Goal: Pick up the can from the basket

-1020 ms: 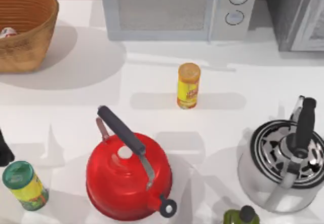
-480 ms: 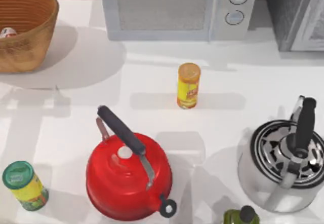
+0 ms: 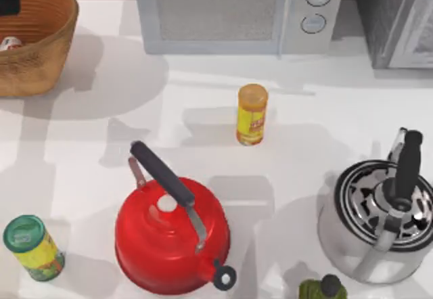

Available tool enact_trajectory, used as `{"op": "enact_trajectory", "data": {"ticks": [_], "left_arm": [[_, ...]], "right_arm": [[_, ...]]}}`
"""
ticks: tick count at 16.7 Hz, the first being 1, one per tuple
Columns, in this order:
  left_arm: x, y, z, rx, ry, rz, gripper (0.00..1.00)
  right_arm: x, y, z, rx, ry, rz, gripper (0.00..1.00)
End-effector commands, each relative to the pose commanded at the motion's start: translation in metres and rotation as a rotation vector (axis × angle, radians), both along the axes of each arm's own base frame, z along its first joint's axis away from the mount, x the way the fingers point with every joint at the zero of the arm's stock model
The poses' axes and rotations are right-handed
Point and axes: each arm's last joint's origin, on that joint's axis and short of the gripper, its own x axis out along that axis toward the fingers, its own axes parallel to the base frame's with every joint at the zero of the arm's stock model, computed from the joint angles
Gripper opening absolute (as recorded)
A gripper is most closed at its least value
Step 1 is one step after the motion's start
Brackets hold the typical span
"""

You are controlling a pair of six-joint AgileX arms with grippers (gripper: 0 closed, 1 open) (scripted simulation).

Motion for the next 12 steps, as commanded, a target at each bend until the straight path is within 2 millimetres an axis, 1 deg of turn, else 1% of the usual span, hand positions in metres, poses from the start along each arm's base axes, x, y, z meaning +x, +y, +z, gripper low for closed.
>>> {"op": "enact_trajectory", "data": {"ticks": [2, 3, 5, 7, 9, 12], "left_arm": [[0.044, 0.008, -0.028, -0.007, 0.142, -0.005, 1.0], [0.063, 0.012, -0.043, -0.01, 0.203, -0.008, 1.0], [0.094, 0.02, -0.072, -0.016, 0.305, -0.015, 1.0], [0.116, 0.027, -0.095, -0.019, 0.372, -0.024, 1.0], [0.13, 0.033, -0.112, -0.02, 0.414, -0.034, 1.0], [0.143, 0.04, -0.12, -0.015, 0.426, -0.044, 1.0]], "right_arm": [[0.0, 0.0, 0.0, 0.0, 0.0, 0.0, 1.0], [0.0, 0.0, 0.0, 0.0, 0.0, 0.0, 1.0], [0.0, 0.0, 0.0, 0.0, 0.0, 0.0, 1.0], [0.0, 0.0, 0.0, 0.0, 0.0, 0.0, 1.0], [0.0, 0.0, 0.0, 0.0, 0.0, 0.0, 1.0], [0.0, 0.0, 0.0, 0.0, 0.0, 0.0, 1.0]]}}
